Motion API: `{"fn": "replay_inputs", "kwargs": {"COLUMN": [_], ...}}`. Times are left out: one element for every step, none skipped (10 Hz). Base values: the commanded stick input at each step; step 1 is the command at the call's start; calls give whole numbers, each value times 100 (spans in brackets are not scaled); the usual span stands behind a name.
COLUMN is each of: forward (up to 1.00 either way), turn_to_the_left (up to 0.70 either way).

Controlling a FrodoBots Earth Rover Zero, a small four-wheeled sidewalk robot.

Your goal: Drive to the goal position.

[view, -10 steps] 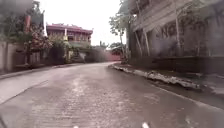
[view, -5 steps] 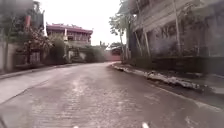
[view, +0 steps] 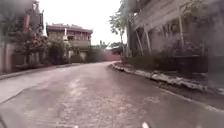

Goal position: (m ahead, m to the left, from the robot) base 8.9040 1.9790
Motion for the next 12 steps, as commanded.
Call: {"fn": "replay_inputs", "kwargs": {"forward": [70,70,70,70,70,70,70,70,70,70,70,70], "turn_to_the_left": [0,0,0,0,0,0,0,0,0,0,0,0]}}
